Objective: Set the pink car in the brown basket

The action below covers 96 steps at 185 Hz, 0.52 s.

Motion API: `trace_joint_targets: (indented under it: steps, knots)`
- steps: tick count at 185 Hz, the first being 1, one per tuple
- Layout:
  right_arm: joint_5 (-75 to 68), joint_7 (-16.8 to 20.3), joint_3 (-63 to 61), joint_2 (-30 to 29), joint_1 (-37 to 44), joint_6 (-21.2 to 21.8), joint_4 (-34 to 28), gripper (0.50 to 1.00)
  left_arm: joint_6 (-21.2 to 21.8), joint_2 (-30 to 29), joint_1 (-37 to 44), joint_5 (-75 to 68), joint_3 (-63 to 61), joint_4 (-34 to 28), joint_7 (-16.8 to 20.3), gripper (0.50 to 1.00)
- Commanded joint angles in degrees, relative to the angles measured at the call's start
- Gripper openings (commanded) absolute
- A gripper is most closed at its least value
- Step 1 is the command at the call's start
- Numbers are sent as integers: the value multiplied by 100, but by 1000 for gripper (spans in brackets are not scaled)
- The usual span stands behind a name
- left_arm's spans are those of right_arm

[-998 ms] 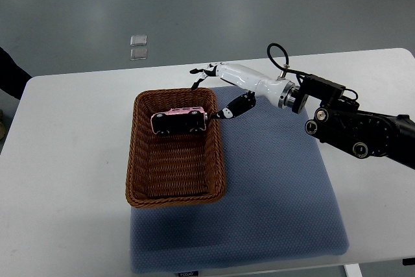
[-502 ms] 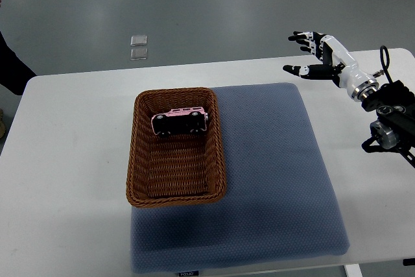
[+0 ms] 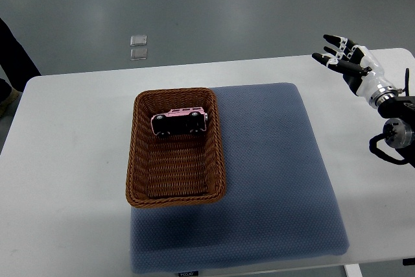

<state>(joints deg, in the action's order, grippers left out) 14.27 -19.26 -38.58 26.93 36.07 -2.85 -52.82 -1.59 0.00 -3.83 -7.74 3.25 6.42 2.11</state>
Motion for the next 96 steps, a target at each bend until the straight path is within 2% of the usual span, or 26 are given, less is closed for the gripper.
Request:
trace_joint_targets:
  steps: [1,96]
  knots:
    - [-12,-52,0,-30,-30,-40,0,913,0,0,-3,0,1,0,-1,1000]
    - [-12,-60,-35,-74,-47,-66,17,913,-8,0,-3,9,9,35,17,1000]
